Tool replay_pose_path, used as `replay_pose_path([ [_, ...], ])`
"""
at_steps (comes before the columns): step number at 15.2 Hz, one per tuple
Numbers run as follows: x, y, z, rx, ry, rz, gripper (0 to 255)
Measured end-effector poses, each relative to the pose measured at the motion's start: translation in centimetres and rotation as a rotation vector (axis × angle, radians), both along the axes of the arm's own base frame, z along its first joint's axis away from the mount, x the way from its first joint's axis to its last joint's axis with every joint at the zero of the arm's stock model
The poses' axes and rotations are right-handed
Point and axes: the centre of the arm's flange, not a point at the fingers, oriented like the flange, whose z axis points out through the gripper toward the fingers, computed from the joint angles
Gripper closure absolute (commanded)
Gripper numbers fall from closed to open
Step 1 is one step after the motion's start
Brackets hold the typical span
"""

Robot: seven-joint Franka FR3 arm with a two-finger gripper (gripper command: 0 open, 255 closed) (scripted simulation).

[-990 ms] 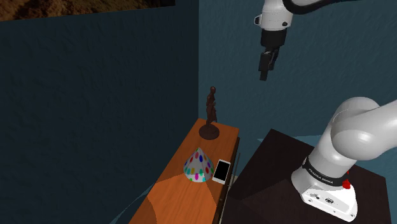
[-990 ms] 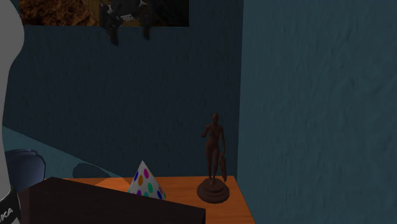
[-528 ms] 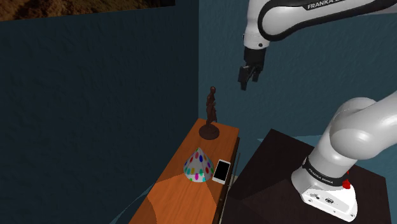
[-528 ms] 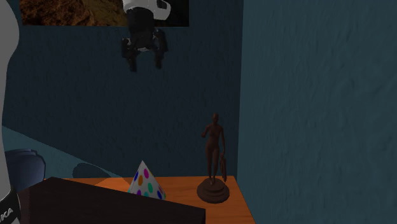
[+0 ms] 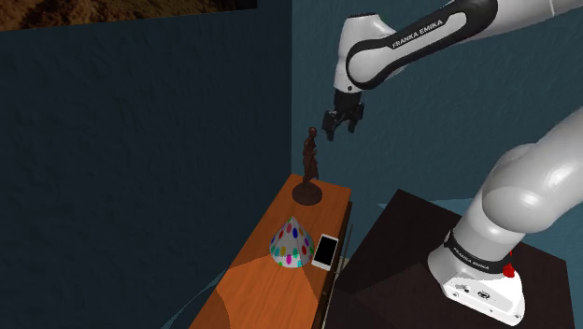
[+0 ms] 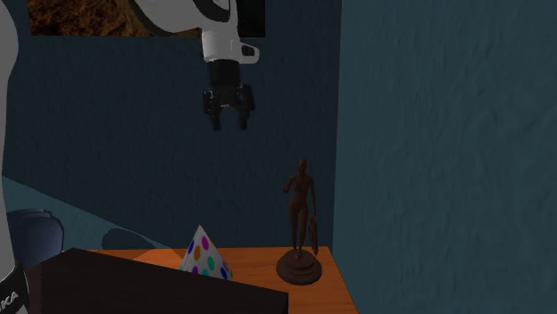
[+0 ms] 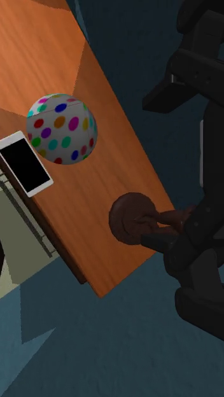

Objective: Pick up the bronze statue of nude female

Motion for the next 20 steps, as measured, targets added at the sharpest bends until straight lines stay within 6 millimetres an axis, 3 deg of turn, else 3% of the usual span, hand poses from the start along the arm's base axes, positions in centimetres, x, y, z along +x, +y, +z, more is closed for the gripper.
replay_pose_path([
  [9, 7.6, -3.5, -7.6, 0.034, -0.089, -0.224, 0],
  [20, 16.3, -10.0, -15.6, 0.074, -0.197, -0.498, 0],
])
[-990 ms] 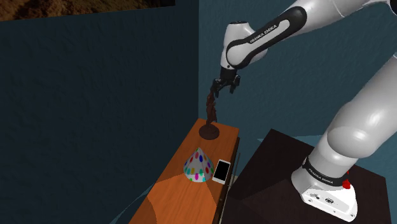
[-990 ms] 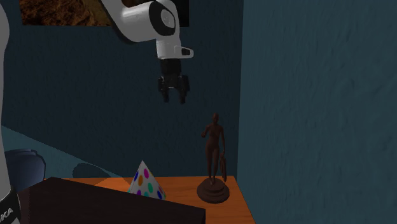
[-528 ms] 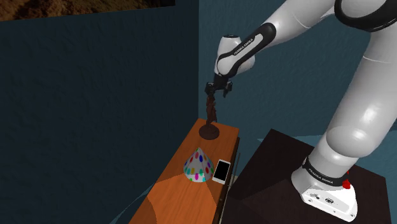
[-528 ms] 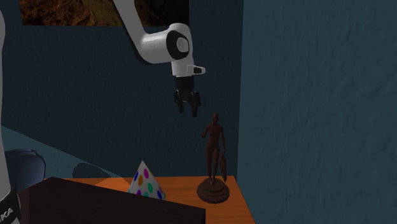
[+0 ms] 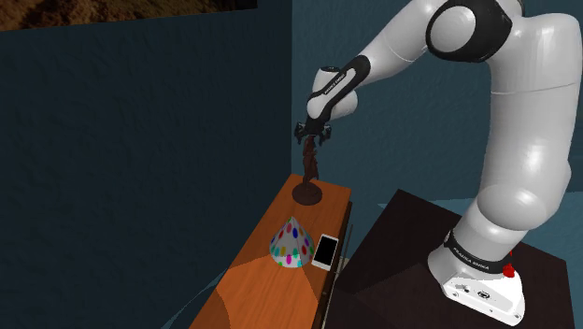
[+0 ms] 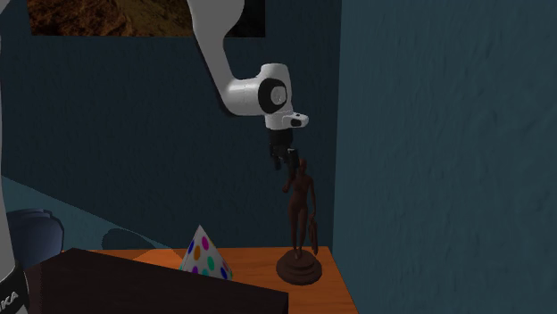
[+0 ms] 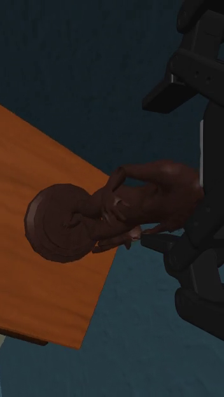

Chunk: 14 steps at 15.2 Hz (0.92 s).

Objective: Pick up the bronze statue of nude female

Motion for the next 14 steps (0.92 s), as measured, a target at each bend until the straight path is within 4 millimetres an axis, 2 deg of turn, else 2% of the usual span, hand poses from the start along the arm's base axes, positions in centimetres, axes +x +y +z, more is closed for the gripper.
replay_pose_path([
  [3, 0.9, -0.7, -1.5, 0.004, -0.01, -0.027, 0],
  [9, 0.9, -0.9, -4.7, 0.004, -0.012, -0.031, 0],
  [10, 0.9, -0.9, -4.8, 0.004, -0.012, -0.031, 255],
  [14, 1.0, -0.7, -4.9, 0.005, -0.014, -0.03, 255],
])
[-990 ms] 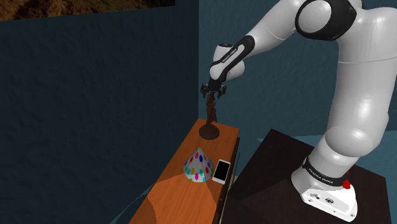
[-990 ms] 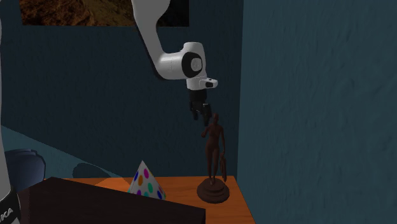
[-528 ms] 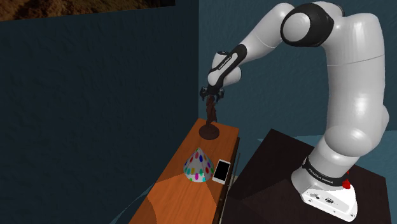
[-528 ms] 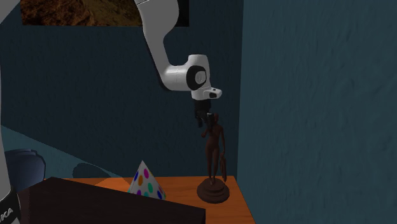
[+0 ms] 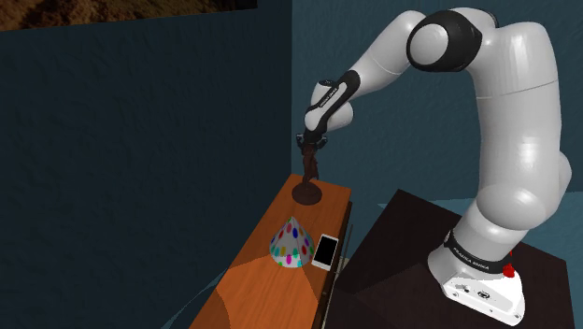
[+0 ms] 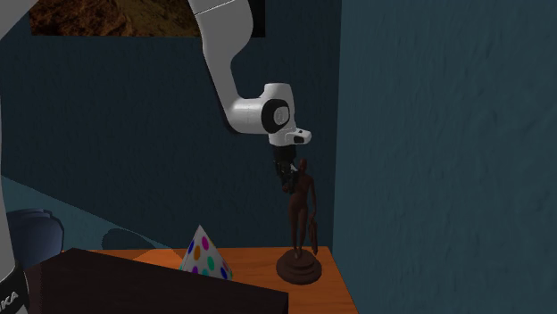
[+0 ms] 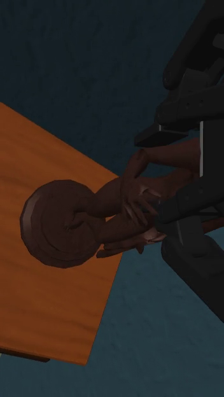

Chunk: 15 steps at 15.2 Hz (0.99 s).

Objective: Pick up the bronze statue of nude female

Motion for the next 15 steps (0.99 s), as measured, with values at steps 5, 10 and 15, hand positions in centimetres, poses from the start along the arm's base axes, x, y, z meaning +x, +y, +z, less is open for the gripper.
replay_pose_path([
  [5, 0.0, 0.0, 0.0, 0.0, 0.0, 0.001, 255],
  [10, -0.2, -0.1, 1.3, 0.001, 0.005, -0.001, 255],
  [15, -0.1, -0.1, 4.1, 0.001, 0.005, -0.001, 255],
])
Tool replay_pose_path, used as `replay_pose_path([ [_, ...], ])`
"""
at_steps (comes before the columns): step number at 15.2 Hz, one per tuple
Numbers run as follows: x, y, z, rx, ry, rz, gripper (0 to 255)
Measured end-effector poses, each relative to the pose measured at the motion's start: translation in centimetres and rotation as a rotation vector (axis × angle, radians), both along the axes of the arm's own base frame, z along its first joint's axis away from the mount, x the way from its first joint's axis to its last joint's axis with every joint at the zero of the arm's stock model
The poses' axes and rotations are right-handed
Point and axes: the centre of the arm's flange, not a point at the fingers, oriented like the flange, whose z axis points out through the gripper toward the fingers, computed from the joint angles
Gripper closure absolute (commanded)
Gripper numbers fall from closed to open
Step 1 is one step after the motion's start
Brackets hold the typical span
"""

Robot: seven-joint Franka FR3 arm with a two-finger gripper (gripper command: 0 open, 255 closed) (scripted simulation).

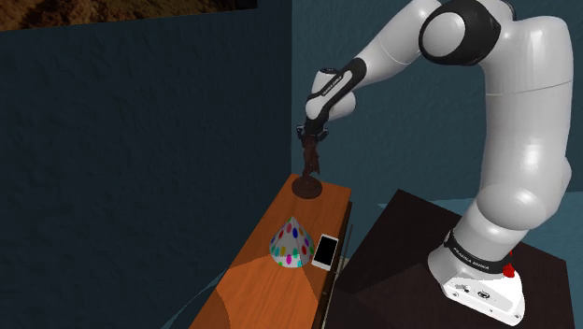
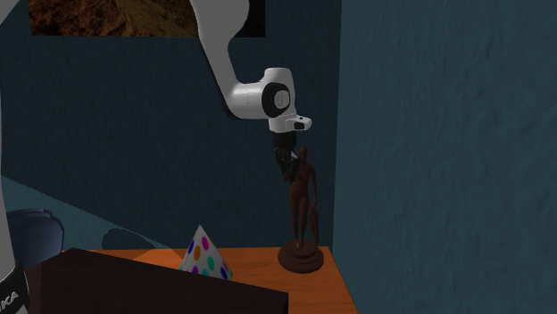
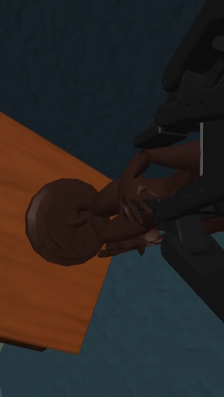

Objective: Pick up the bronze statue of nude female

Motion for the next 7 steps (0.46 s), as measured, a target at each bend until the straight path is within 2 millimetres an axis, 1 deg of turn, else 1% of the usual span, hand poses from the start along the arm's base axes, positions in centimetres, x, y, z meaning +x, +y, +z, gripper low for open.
replay_pose_path([
  [7, 0.0, 0.1, 3.3, 0.0, 0.0, 0.0, 255],
])
